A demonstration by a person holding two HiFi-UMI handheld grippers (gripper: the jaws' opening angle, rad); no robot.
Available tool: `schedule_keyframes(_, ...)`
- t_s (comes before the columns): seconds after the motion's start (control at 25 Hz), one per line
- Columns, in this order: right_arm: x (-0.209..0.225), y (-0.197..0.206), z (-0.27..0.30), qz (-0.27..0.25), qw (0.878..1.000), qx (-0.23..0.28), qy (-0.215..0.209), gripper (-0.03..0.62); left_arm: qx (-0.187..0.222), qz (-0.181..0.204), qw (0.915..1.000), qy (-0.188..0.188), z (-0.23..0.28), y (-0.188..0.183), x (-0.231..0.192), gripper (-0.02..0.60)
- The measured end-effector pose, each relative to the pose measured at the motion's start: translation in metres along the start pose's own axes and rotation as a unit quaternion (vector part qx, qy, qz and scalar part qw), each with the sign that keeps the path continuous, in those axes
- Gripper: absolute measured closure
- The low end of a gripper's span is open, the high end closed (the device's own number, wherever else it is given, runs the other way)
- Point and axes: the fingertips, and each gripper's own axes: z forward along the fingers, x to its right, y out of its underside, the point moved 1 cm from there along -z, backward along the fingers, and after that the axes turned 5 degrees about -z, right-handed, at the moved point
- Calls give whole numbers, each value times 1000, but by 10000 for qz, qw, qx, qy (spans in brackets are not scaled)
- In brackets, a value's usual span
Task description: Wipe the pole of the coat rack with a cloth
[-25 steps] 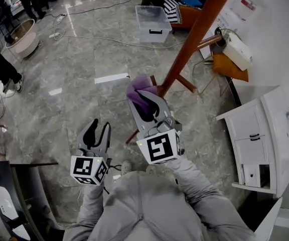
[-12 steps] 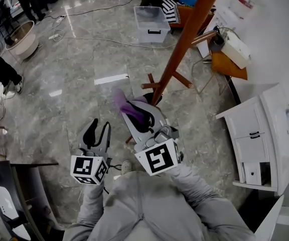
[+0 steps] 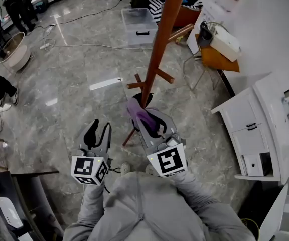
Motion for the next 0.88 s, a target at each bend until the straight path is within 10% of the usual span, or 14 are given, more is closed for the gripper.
schedule_keyframes(0.88,121,42,-102,304,9806,-5,1937,526,-7,417,9979,487,32,-14,52,411)
